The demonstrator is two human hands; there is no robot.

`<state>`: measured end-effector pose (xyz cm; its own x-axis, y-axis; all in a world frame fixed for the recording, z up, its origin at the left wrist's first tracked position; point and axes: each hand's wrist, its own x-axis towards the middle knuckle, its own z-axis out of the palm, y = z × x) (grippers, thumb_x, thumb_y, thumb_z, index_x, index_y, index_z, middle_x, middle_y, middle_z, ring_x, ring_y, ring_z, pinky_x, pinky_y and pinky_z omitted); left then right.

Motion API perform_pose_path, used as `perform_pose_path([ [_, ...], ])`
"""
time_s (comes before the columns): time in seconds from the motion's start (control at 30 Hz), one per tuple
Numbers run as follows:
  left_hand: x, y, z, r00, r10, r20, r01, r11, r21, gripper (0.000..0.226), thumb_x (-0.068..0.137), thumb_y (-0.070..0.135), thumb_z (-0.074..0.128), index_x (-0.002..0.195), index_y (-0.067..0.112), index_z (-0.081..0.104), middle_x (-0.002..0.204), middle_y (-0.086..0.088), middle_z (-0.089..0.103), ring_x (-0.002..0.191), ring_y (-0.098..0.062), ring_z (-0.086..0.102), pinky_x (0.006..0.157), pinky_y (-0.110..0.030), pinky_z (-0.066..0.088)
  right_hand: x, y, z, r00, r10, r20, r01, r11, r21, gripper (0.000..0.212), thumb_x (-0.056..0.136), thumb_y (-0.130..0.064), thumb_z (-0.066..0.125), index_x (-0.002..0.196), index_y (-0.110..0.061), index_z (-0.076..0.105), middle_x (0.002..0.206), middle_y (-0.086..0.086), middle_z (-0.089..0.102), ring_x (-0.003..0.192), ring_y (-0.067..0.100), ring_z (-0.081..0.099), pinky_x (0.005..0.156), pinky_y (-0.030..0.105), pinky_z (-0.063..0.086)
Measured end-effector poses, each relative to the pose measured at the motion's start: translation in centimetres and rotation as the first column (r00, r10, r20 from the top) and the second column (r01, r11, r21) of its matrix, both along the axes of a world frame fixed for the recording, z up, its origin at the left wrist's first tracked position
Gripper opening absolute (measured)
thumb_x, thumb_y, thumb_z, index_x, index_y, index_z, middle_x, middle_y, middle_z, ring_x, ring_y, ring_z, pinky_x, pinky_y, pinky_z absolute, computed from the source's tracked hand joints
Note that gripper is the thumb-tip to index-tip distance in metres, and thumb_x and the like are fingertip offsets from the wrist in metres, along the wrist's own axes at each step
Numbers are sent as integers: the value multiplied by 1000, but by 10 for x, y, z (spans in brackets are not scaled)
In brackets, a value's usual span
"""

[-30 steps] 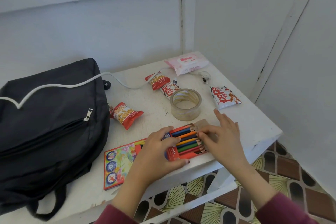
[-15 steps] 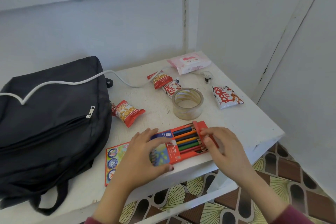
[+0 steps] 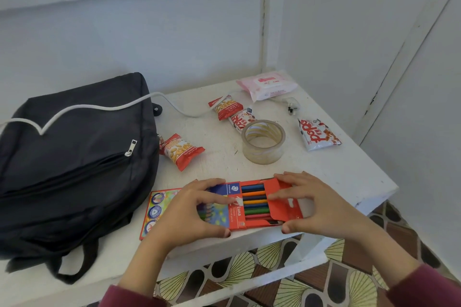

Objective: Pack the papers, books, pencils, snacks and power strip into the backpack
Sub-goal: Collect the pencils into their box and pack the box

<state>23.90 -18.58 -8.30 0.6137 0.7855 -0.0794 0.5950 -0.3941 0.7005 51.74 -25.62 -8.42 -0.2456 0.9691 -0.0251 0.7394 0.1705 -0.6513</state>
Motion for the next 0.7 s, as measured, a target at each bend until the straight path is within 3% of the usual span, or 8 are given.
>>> perform_pose_path([
  [0.07, 1, -1, 0, 1000, 9, 5, -9, 1000, 4, 55, 50, 65, 70, 103, 59, 58, 123, 43, 36, 118, 14, 33, 95, -22, 43, -2, 1, -2, 1000, -2, 9, 2, 1000, 21, 58, 55, -72, 63, 110, -71, 45, 133, -41, 25, 129, -16, 19, 107, 12, 6],
  [0.23, 3, -2, 0, 999, 29, 20, -29, 1000, 11, 53, 51, 65, 69, 103, 58, 60, 123, 43, 36, 119, 15, 32, 93, -19, 43, -7, 6, -1, 1000, -10, -12, 11, 999, 35, 48, 56, -71, 62, 103, -64, 56, 131, -37, 31, 124, -6, 30, 106, 25, 27],
  [0.4, 6, -3, 2, 1000, 26, 7, -26, 999, 21, 55, 51, 67, 66, 105, 55, 61, 122, 45, 33, 119, 18, 29, 87, -10, 39, -17, 12, 3, 1000, 10, -10, -9, 1000, 15, 51, 53, -71, 59, 103, -62, 55, 128, -37, 30, 123, -5, 28, 104, 22, 25],
  [0.6, 6, -4, 1, 999, 39, 4, -40, 999, 33, 56, 51, 67, 65, 105, 53, 60, 122, 45, 32, 119, 17, 30, 90, -13, 39, -33, 20, 1, 998, 54, 27, -55, 998, 19, 53, 56, -68, 64, 108, -57, 58, 133, -28, 31, 125, -1, 26, 104, 21, 20],
  [0.7, 6, -5, 0, 999, 39, 12, -40, 998, 43, 54, 52, 65, 66, 105, 54, 60, 124, 44, 33, 119, 17, 30, 93, -18, 40, -38, 20, -1, 997, 57, 56, -60, 997, 43, 56, 56, -73, 55, 110, -59, 56, 133, -28, 28, 124, -3, 23, 109, 25, 14],
])
